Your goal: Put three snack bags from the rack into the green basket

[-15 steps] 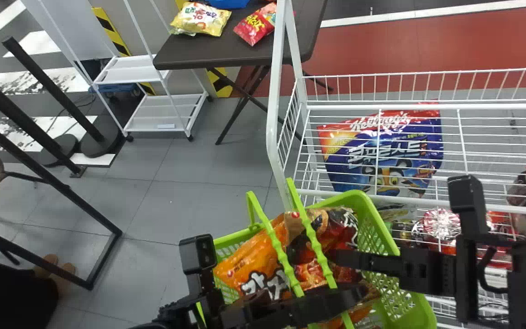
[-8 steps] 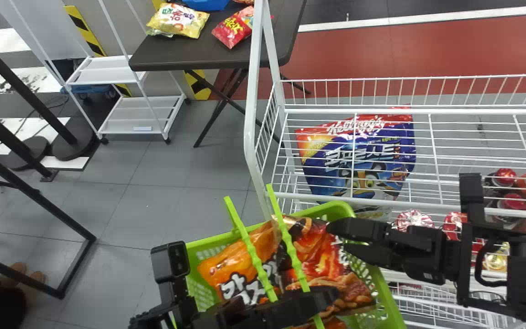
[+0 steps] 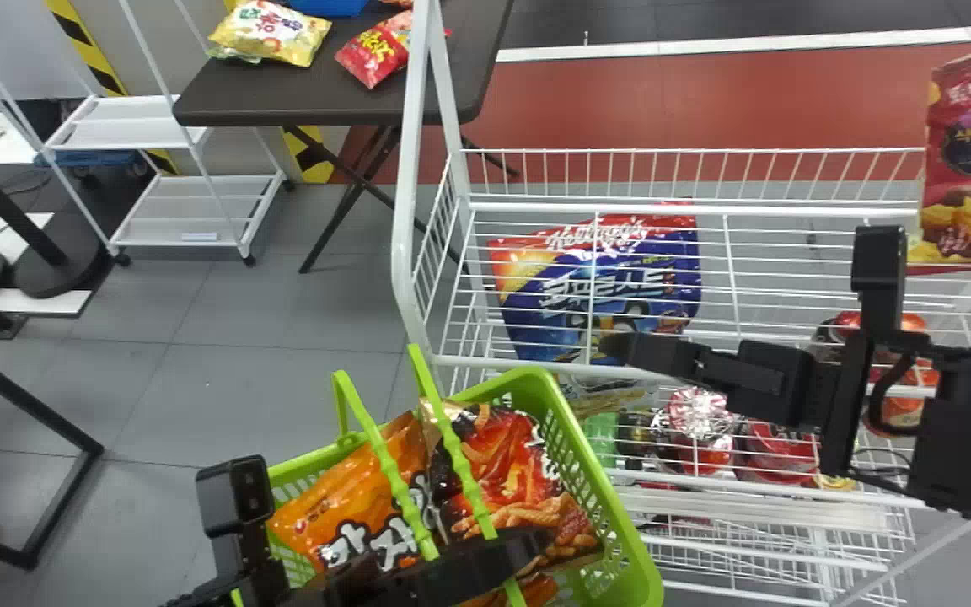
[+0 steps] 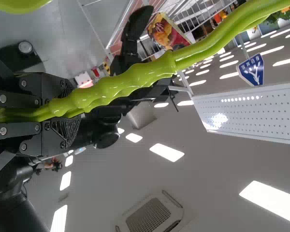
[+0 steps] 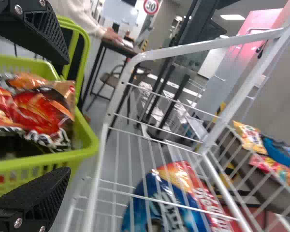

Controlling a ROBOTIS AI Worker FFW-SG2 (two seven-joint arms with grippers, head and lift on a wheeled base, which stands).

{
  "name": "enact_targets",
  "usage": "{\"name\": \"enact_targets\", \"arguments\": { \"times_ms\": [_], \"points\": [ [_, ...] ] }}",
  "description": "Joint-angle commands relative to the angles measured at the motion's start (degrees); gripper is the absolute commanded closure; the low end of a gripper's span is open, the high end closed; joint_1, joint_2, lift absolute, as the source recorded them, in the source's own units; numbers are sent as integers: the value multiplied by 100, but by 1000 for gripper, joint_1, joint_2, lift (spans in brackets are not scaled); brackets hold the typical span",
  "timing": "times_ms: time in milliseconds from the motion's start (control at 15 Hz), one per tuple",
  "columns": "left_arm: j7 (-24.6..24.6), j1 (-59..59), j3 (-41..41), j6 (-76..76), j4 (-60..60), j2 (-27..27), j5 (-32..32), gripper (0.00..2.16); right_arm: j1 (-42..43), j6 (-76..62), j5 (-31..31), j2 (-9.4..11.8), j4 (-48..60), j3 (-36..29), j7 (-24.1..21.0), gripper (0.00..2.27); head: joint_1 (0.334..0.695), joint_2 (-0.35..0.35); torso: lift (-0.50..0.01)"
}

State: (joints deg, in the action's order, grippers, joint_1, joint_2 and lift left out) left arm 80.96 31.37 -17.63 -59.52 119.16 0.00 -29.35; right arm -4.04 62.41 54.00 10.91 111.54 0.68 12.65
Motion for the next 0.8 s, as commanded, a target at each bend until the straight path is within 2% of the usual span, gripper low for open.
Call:
{"name": "enact_targets", "arguments": {
  "times_ms": [0,133,333,733],
  "points": [
    [-1,1,-30,32,-15,-15,0,2148,-404,-1270,-1471,95,447,336,-26,36,695,109,0],
    [-1,1,-30,50,-15,-15,0,2148,-756,-2623,-2429,148,359,591,-132,39,695,74,0],
    [8,1,-30,68,-15,-15,26,2148,-1283,-4557,-3185,148,-54,679,-334,43,695,7,0],
    [8,1,-30,68,-33,-15,35,2148,-2391,-6947,-3748,148,-282,398,-501,46,695,-95,0]
  ]
}}
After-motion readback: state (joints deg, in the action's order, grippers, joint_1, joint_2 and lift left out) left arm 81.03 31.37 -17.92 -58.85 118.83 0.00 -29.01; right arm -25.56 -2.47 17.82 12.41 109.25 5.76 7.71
